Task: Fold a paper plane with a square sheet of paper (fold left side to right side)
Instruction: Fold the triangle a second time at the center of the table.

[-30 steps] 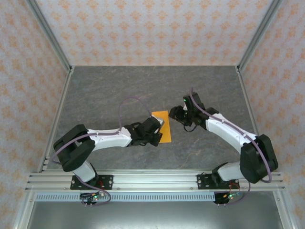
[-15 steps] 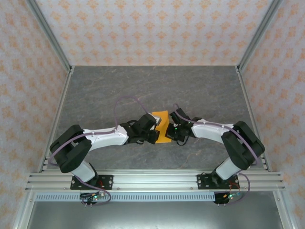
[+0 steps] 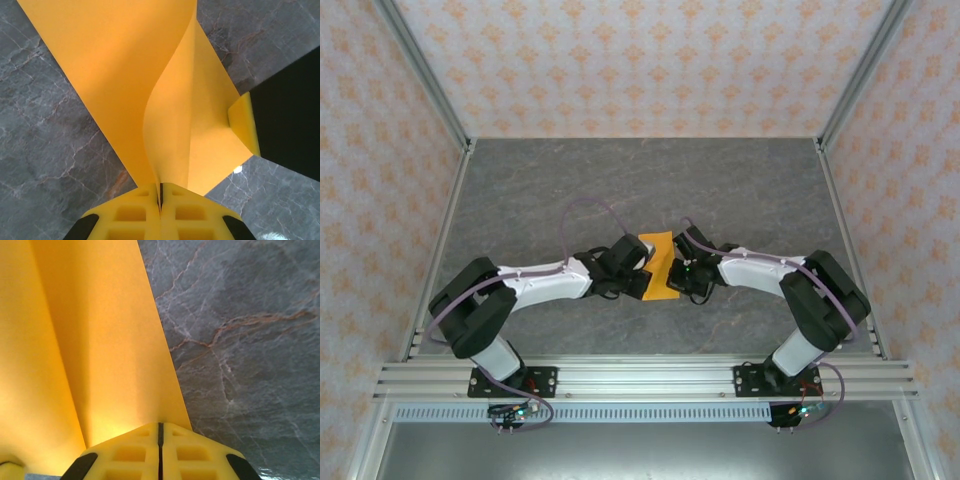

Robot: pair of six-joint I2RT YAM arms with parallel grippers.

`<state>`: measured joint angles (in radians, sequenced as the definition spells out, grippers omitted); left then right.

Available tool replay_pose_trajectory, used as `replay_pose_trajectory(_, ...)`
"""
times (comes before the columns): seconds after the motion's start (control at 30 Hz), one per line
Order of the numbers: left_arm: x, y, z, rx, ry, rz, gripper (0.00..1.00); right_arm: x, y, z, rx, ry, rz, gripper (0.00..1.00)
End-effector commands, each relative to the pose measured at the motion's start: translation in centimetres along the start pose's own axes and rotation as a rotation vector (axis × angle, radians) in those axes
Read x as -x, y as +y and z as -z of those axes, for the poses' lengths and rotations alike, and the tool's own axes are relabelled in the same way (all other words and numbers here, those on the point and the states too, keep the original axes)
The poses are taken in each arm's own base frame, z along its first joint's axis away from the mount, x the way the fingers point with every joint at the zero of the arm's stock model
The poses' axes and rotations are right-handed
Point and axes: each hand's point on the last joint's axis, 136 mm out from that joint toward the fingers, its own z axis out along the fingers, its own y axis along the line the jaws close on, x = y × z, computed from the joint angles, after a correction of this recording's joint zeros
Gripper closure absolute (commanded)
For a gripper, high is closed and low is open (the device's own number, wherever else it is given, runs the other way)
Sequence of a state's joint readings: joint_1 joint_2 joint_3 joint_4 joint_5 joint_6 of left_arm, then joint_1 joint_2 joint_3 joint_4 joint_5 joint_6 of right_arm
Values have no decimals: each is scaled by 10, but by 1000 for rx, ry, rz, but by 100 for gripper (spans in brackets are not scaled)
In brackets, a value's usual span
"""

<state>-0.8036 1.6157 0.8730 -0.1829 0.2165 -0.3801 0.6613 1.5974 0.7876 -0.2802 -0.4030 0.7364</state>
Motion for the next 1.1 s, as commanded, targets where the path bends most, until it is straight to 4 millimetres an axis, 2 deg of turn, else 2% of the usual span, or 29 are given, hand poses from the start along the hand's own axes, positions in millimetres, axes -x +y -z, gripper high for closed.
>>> replay_pose_trajectory(0.0, 6, 10, -2, 60, 5, -18, 100, -8, -18, -6, -95, 26, 1, 92)
replay_pose_trajectory(0.4, 10, 20, -11, 119, 20, -16, 100, -11, -25, -5, -130, 31, 14, 92)
replay_pose_trajectory(1.07, 13, 23, -23, 132, 31, -12, 100, -13, -25, -4, -135, 38, 22, 92)
